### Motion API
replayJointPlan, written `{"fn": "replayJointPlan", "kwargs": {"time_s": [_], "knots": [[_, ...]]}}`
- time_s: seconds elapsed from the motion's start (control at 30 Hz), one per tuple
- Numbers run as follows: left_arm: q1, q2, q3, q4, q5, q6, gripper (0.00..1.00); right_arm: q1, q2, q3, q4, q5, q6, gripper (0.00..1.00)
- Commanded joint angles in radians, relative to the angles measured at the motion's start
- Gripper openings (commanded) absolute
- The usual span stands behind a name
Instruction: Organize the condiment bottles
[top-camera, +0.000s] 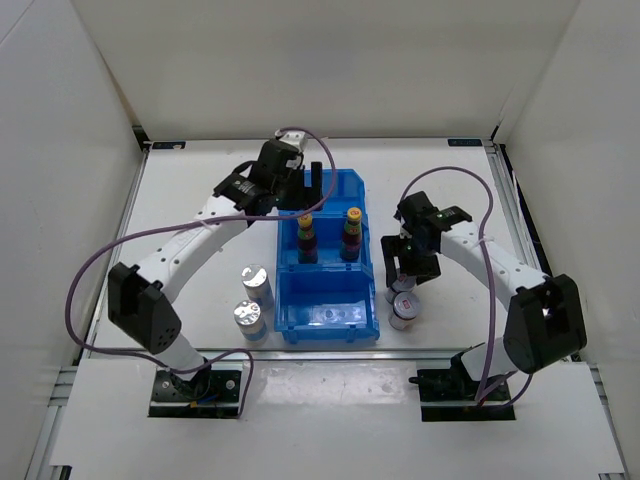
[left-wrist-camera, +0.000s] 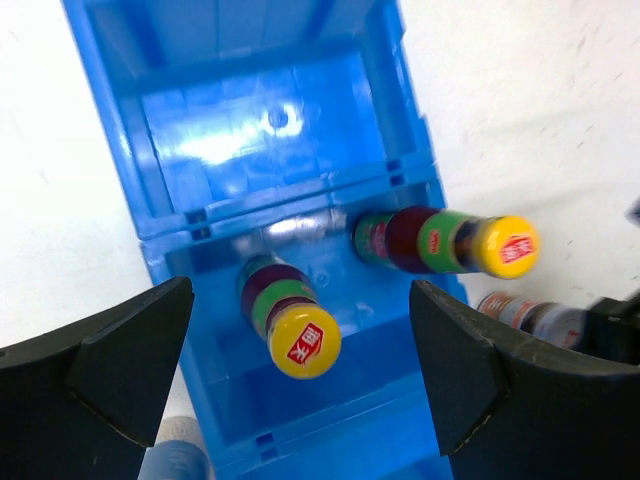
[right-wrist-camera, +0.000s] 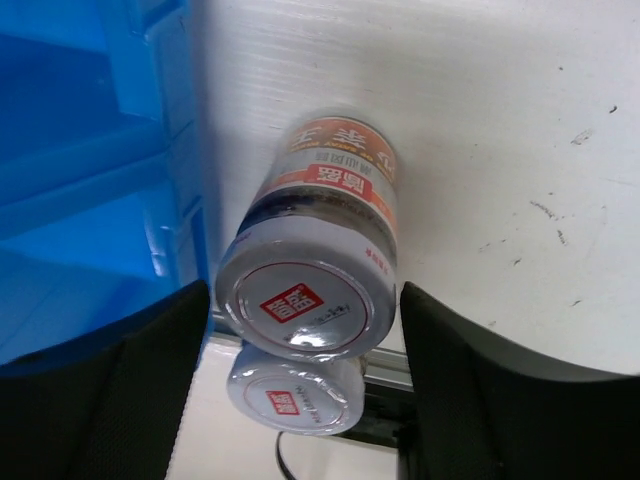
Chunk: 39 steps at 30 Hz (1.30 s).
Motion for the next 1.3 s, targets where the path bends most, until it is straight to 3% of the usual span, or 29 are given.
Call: {"fn": "replayJointPlan", "kwargs": {"time_s": [0.0, 0.17, 0.2, 0.3, 0.4, 0.7, 0.9, 1.27], "knots": [[0.015, -0.15, 0.057, 0.003, -0.057, 0.027, 1.0, -0.002, 0.007, -0.016, 0.009, -0.011, 0.011, 0.75], [0.07, -0.299, -0.047, 0.003, -0.068, 0.016, 1.0, -0.002, 0.025, -0.003, -0.015, -0.011, 0.011, 0.6], [0.099, -0.351, -0.096, 0.003, -0.068, 0.016, 1.0, -0.002, 0.025, 0.024, -0.024, 0.001, 0.011, 0.45], [0.13, -0.419, -0.158, 0.003, -0.086, 0.007, 1.0, -0.002, 0.036, 0.073, -0.073, 0.031, 0.011, 0.14], [0.156, -0.485, -0.215, 0.003, -0.095, 0.007, 1.0, -0.002, 0.025, 0.145, -0.115, 0.053, 0.02, 0.0], [0.187, -0.587, -0.31, -0.006, -0.126, -0.027, 1.0, 0.016, -0.125, 0.233, -0.136, -0.028, -0.002, 0.0], [0.196, -0.62, -0.351, -0.006, -0.126, -0.027, 1.0, 0.142, -0.173, 0.242, -0.146, -0.099, -0.068, 0.0], [0.196, -0.651, -0.388, -0.026, -0.126, -0.036, 1.0, 0.33, -0.047, 0.251, -0.087, -0.131, -0.114, 0.0]]}}
